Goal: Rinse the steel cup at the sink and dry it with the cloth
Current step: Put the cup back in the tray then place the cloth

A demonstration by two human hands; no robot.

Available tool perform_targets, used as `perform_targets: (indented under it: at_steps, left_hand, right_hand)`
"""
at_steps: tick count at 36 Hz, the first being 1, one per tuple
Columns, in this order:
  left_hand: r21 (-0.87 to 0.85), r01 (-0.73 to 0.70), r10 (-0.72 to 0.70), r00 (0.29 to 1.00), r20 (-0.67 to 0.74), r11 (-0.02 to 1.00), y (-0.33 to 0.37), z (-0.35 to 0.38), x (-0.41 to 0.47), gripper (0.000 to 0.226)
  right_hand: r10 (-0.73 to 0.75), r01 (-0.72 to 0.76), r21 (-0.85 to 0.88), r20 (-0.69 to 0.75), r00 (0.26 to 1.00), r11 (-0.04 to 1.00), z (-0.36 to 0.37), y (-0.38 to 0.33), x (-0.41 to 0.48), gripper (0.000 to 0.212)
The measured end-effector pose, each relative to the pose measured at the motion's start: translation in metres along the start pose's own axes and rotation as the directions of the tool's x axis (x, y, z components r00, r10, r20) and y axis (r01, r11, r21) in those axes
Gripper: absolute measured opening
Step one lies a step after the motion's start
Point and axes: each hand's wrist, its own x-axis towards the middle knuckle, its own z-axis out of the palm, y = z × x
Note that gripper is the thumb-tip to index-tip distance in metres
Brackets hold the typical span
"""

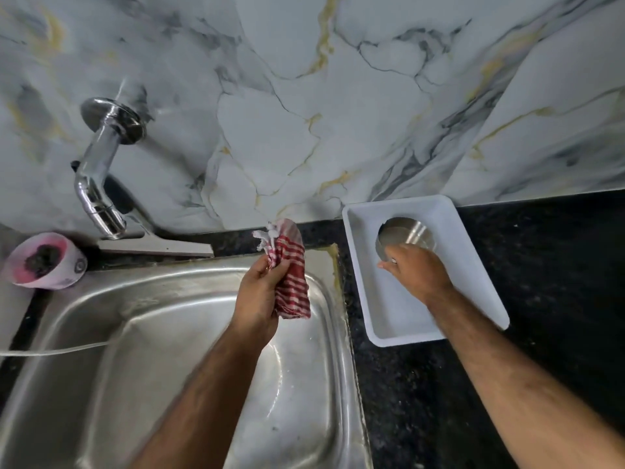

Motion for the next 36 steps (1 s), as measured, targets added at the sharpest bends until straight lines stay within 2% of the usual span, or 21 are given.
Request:
perform_targets:
  at_steps: [4, 6, 9, 10, 11, 12, 13, 14, 16, 17, 18, 19, 20, 22, 23, 25, 27, 31, 32, 34, 36]
  left_hand:
    - [0.114, -0.053, 0.05, 0.998, 0.027, 0.992, 0.0, 0.018, -0.01, 0.024]
    - [0.208, -0.107, 0.097, 0.993, 0.06, 0.972, 0.0, 0.028, -0.016, 0.023]
    - [0.464, -0.317, 0.275, 0.948, 0.157, 0.827, 0.006, 0.043, -0.022, 0.024]
    - [0.556, -0.438, 0.377, 0.898, 0.228, 0.706, 0.009, 0.049, -0.024, 0.025]
    - [0.622, -0.573, 0.481, 0.811, 0.334, 0.534, 0.012, 0.055, -0.026, 0.027]
    - [0.65, -0.684, 0.541, 0.702, 0.462, 0.331, 0.015, 0.062, -0.029, 0.032]
    - [0.658, -0.744, 0.551, 0.6, 0.58, 0.118, 0.018, 0.071, -0.032, 0.037]
    - [0.653, -0.752, 0.528, 0.521, 0.671, -0.088, 0.021, 0.08, -0.036, 0.042]
    - [0.603, -0.71, 0.481, 0.411, 0.774, -0.364, 0.029, 0.097, -0.043, 0.053]
    - [0.573, -0.726, 0.47, 0.382, 0.796, -0.38, 0.031, 0.102, -0.045, 0.057]
    - [0.54, -0.79, 0.464, 0.378, 0.801, -0.29, 0.034, 0.106, -0.046, 0.06]
    - [0.507, -0.858, 0.453, 0.423, 0.785, -0.078, 0.037, 0.109, -0.047, 0.065]
    - [0.473, -0.855, 0.402, 0.517, 0.756, 0.211, 0.04, 0.112, -0.049, 0.072]
    - [0.382, -0.642, 0.264, 0.68, 0.685, 0.665, 0.045, 0.119, -0.054, 0.08]
    - [0.352, -0.531, 0.202, 0.728, 0.655, 0.77, 0.048, 0.122, -0.054, 0.076]
    - [0.347, -0.406, 0.078, 0.736, 0.672, 0.846, 0.048, 0.128, -0.048, 0.06]
    - [0.376, -0.373, -0.023, 0.684, 0.73, 0.848, 0.044, 0.134, -0.041, 0.038]
    - [0.304, -0.115, -0.152, 0.67, 0.727, 0.946, 0.024, 0.134, -0.024, 0.028]
    - [0.286, -0.054, -0.172, 0.688, 0.705, 0.957, 0.019, 0.133, -0.02, 0.03]
    - [0.349, -0.022, -0.211, 0.76, 0.614, 0.937, 0.008, 0.134, -0.012, 0.028]
    - [0.561, -0.11, -0.205, 0.859, 0.468, 0.821, -0.006, 0.139, -0.005, 0.025]
  right_hand:
    - [0.045, -0.047, 0.048, 0.039, 0.998, 0.998, 0.0, 0.003, 0.006, 0.036]
    - [0.059, -0.056, 0.096, -0.025, 0.998, 0.994, -0.006, -0.001, 0.006, 0.034]
    - [0.133, -0.065, 0.369, -0.163, 0.978, 0.927, -0.028, -0.02, 0.001, 0.045]
    - [0.193, -0.087, 0.544, -0.139, 0.971, 0.834, -0.039, -0.03, -0.002, 0.052]
    - [0.248, -0.166, 0.747, 0.001, 0.969, 0.644, -0.054, -0.042, -0.005, 0.062]
    - [0.223, -0.29, 0.885, 0.22, 0.95, 0.365, -0.067, -0.05, -0.006, 0.074]
    - [0.09, -0.413, 0.903, 0.405, 0.91, 0.113, -0.079, -0.056, -0.008, 0.087]
    - [-0.07, -0.478, 0.878, 0.475, 0.877, -0.032, -0.089, -0.057, -0.01, 0.094]
    - [-0.209, -0.472, 0.875, 0.444, 0.871, -0.105, -0.109, -0.056, -0.018, 0.079]
    - [-0.197, -0.434, 0.897, 0.412, 0.889, -0.081, -0.116, -0.052, -0.022, 0.061]
    - [-0.155, -0.392, 0.919, 0.381, 0.911, -0.048, -0.123, -0.047, -0.026, 0.043]
    - [-0.106, -0.356, 0.934, 0.351, 0.93, -0.028, -0.128, -0.041, -0.029, 0.032]
    - [-0.067, -0.333, 0.943, 0.33, 0.942, -0.028, -0.133, -0.034, -0.033, 0.029]
    - [-0.059, -0.296, 0.953, 0.293, 0.954, -0.058, -0.141, -0.02, -0.039, 0.028]
    - [-0.085, -0.281, 0.957, 0.274, 0.958, -0.075, -0.145, -0.013, -0.042, 0.027]
    - [-0.16, -0.28, 0.949, 0.257, 0.953, -0.143, -0.151, -0.001, -0.048, 0.025]
    - [-0.179, -0.285, 0.936, 0.25, 0.952, -0.208, -0.153, 0.01, -0.051, 0.028]
    - [0.005, -0.241, 0.951, 0.246, 0.969, -0.192, -0.15, 0.034, -0.057, 0.027]
    - [0.073, -0.25, 0.958, 0.262, 0.962, -0.143, -0.146, 0.042, -0.06, 0.028]
    - [0.225, -0.312, 0.946, 0.285, 0.932, 0.09, -0.132, 0.056, -0.063, 0.024]
    - [0.314, -0.396, 0.859, 0.298, 0.902, 0.324, -0.112, 0.065, -0.066, 0.021]
